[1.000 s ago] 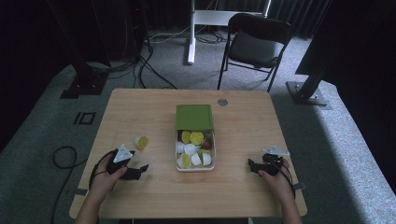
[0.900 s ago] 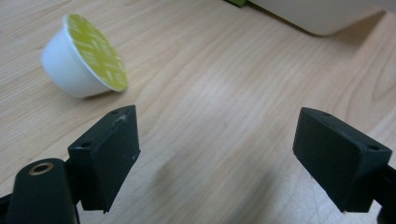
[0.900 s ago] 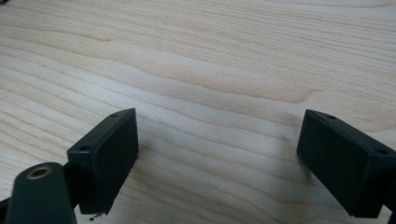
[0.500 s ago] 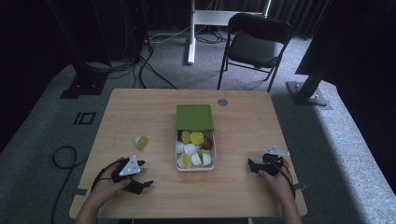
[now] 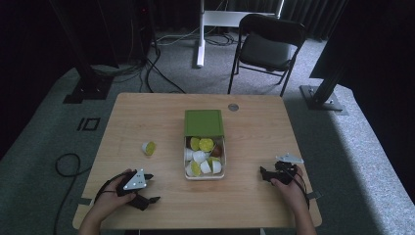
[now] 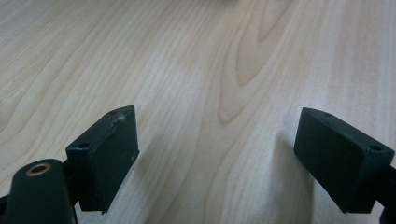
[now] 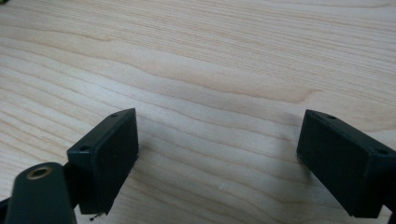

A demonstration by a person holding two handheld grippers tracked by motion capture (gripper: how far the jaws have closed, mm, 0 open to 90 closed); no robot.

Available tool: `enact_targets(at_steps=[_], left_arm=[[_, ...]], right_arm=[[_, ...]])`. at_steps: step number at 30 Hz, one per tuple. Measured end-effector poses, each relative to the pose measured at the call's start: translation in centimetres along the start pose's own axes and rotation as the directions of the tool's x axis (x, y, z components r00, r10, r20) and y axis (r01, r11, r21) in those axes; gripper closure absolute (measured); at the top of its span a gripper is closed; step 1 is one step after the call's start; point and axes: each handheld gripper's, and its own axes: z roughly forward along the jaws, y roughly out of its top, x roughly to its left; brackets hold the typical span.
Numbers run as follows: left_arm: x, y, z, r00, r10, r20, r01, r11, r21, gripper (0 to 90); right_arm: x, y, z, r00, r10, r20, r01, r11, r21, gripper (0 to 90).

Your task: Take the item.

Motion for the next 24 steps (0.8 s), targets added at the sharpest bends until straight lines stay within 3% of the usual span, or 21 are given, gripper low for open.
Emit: enact_targets(at_steps=[9, 14, 20, 24], left_arm=[[-0.14, -0.04, -0.02, 0.9984, 0.033, 0.046, -0.033, 0.9994, -0.006, 14.9], [-0.03, -0.33, -0.27, 0.997, 0.019, 0.076, -0.019, 0.9998, 0.004, 14.9], [0.35, -0.7, -0.54, 0.9963, -0.025, 0.082, 0.024, 0.9995, 0.019, 14.8], [0.3, -0.85, -0.64, 0.9965, -0.033, 0.076, 0.031, 0.9993, 0.023, 12.4]], right_arm=[[0.0, 0.0, 0.0, 1.0, 0.0, 0.0, 0.0, 1.0, 0.0, 12.4], [0.0, 0.0, 0.0, 1.0, 0.0, 0.0, 0.0, 1.0, 0.0, 12.4], [0.0, 0.0, 0.0, 1.0, 0.0, 0.0, 0.0, 1.0, 0.0, 12.4], [0.01, -0.01, 0.0, 1.0, 0.0, 0.0, 0.0, 1.0, 0.0, 12.4]])
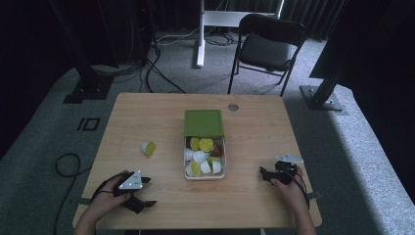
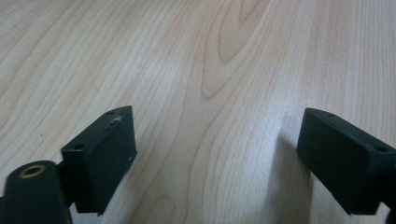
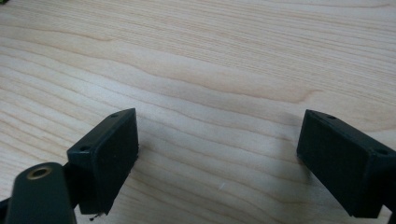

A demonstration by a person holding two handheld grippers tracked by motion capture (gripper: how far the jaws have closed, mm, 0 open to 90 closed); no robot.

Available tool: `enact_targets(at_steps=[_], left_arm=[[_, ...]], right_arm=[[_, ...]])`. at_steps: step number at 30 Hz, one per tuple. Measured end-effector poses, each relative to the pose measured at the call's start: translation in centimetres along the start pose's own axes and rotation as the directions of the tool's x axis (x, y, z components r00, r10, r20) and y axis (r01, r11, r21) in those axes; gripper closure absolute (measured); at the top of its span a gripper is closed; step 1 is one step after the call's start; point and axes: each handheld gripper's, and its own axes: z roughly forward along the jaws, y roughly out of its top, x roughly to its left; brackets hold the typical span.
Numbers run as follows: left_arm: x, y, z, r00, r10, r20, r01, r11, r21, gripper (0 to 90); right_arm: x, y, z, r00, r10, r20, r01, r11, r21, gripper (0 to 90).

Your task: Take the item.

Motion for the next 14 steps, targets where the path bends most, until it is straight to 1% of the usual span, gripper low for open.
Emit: enact_targets(at_steps=[2, 4, 14], left_arm=[[-0.32, 0.14, 0.13, 0.9994, -0.024, -0.025, 0.024, 0.9997, 0.003, 11.7], [-0.47, 0.2, 0.2, 0.9987, -0.037, -0.035, 0.037, 0.9993, 0.002, 11.1], [-0.49, 0.2, 0.2, 0.9987, -0.037, -0.036, 0.037, 0.9993, 0.003, 11.1]], right_arm=[[0.0, 0.0, 0.0, 1.0, 0.0, 0.0, 0.0, 1.0, 0.0, 12.4], [0.0, 0.0, 0.0, 1.0, 0.0, 0.0, 0.0, 1.0, 0.0, 12.4], [0.0, 0.0, 0.0, 1.0, 0.0, 0.0, 0.0, 1.0, 0.0, 12.4]])
